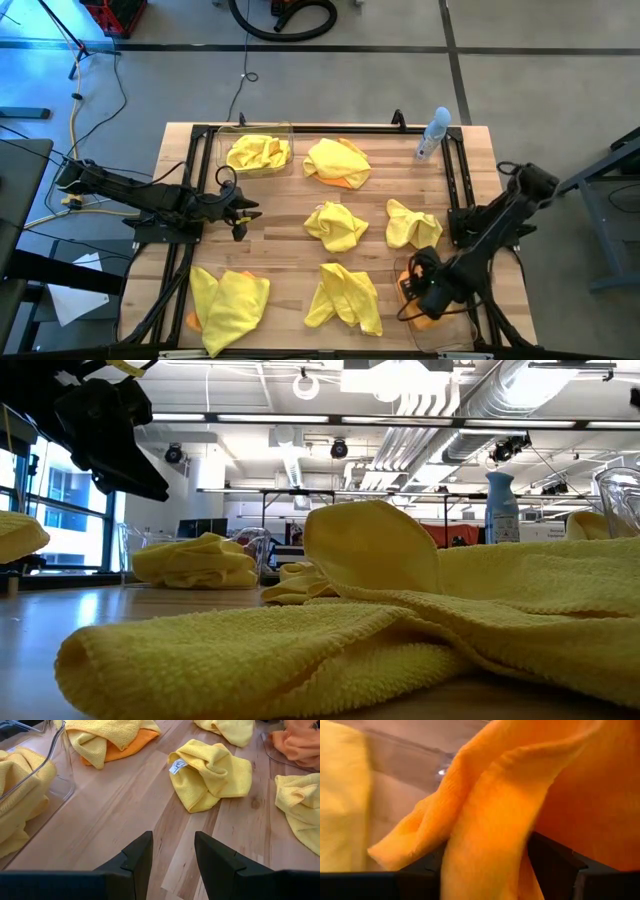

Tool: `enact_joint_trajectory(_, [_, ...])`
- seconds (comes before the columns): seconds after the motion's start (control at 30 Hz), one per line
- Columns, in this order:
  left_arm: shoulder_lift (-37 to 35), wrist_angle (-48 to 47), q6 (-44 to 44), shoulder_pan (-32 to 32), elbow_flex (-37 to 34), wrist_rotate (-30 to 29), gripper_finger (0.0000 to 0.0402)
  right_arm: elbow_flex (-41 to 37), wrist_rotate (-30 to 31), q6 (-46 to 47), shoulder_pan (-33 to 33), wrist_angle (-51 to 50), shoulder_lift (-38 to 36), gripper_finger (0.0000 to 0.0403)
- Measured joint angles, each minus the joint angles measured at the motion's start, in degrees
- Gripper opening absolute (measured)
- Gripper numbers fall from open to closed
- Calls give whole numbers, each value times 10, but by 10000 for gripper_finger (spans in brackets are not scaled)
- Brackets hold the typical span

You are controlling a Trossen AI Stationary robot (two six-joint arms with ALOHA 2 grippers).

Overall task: Sort microfiber towel by color & place in baskets
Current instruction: Put the orange towel into the bottom transparent bin

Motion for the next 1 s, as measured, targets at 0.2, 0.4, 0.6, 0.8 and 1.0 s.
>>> enact_joint_trajectory(0.2, [0,0,0,0,0,0,136,-19,-31,39,-10,23,51,209])
enact_joint_trajectory(0.4, [0,-1,0,0,0,0,136,-27,-38,152,3,29,78,209])
enact_joint_trajectory(0.6, [0,-2,0,0,0,0,136,-27,-49,163,-2,25,80,209])
enact_joint_trajectory(0.8, [0,-9,0,0,0,0,136,-29,-98,157,-2,-24,83,209])
enact_joint_trajectory(1.0, [0,-12,0,0,0,0,136,-30,-138,162,-2,-83,83,209])
